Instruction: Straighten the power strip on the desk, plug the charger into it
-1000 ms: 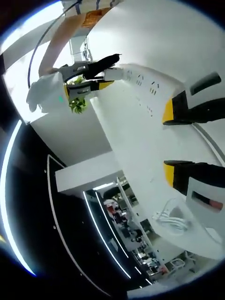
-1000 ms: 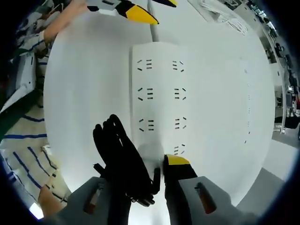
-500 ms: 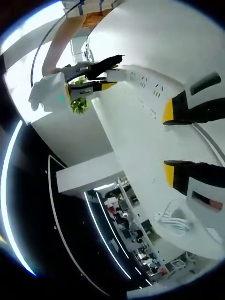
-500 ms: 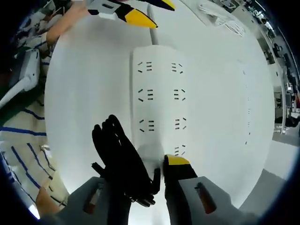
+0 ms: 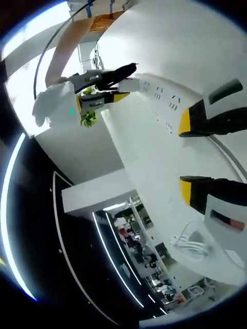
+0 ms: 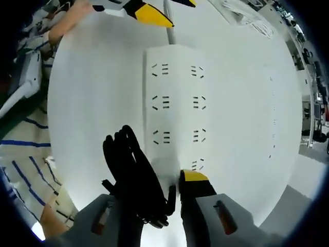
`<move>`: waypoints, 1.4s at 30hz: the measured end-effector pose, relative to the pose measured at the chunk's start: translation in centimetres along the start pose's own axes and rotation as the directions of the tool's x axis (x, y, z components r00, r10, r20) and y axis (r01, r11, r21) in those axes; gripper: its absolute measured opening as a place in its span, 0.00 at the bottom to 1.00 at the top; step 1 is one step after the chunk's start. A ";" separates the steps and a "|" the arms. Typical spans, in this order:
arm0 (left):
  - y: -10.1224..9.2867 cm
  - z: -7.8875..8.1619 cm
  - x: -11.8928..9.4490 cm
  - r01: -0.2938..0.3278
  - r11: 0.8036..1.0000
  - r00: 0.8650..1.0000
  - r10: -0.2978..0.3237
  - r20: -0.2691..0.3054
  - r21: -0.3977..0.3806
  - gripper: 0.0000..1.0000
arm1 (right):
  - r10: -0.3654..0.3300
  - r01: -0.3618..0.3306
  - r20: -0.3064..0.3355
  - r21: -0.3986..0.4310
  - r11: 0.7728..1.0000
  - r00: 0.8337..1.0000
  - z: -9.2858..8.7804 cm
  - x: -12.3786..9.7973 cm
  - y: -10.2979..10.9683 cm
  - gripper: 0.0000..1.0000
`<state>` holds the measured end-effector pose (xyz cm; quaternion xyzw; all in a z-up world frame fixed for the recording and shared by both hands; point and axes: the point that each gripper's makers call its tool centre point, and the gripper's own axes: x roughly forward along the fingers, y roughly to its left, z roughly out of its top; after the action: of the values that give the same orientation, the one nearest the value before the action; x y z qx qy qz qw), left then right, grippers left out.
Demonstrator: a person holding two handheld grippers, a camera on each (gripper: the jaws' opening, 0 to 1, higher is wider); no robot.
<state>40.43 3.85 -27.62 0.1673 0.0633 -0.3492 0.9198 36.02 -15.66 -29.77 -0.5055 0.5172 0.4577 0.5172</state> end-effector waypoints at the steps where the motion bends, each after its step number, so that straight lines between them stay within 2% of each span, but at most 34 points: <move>1: 0.0 -0.1 0.0 0.001 1.000 1.000 -0.001 -0.002 0.001 0.30 | 0.005 -0.005 0.005 0.003 1.000 1.000 0.0 0.0 -0.1 0.23; 3: 0.0 -0.1 0.0 0.000 1.000 1.000 0.000 -0.003 0.000 0.30 | 0.012 -0.013 0.004 0.004 1.000 1.000 0.2 0.1 0.0 0.23; 15: 0.1 0.1 0.0 0.003 1.000 1.000 -0.003 0.005 -0.007 0.30 | -0.004 0.002 -0.103 -0.022 1.000 0.995 0.2 0.4 0.0 0.23; 20: 0.1 0.0 -0.1 0.005 1.000 1.000 -0.005 0.003 -0.008 0.30 | 0.000 -0.001 -0.040 -0.007 1.000 0.999 0.1 0.3 -0.1 0.23; 27: 0.0 0.1 -0.2 0.006 1.000 1.000 -0.006 0.007 -0.007 0.30 | 0.011 -0.011 -0.030 -0.003 1.000 1.000 0.3 0.4 0.0 0.23; 33: -0.1 0.3 -0.2 0.009 1.000 1.000 -0.009 0.012 -0.011 0.30 | -0.004 0.001 -0.115 -0.023 1.000 0.993 0.2 0.7 0.1 0.23; 36: -0.1 0.2 -0.1 0.010 1.000 1.000 -0.010 0.008 -0.008 0.30 | -0.012 0.007 -0.138 -0.031 0.999 0.990 0.1 0.7 0.1 0.24; 39: -0.2 0.0 -0.1 0.011 1.000 1.000 -0.011 0.004 -0.008 0.30 | -0.011 0.007 -0.138 -0.030 1.000 0.990 0.0 0.6 0.2 0.24; 42: -0.2 -0.3 0.1 0.010 1.000 1.000 -0.010 -0.008 -0.005 0.30 | -0.013 0.011 -0.103 -0.025 1.000 0.995 0.0 0.5 0.2 0.24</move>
<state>40.37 3.70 -28.02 0.1662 0.0685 -0.3529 0.9182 35.84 -15.65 -30.32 -0.5379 0.5346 0.4341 0.4862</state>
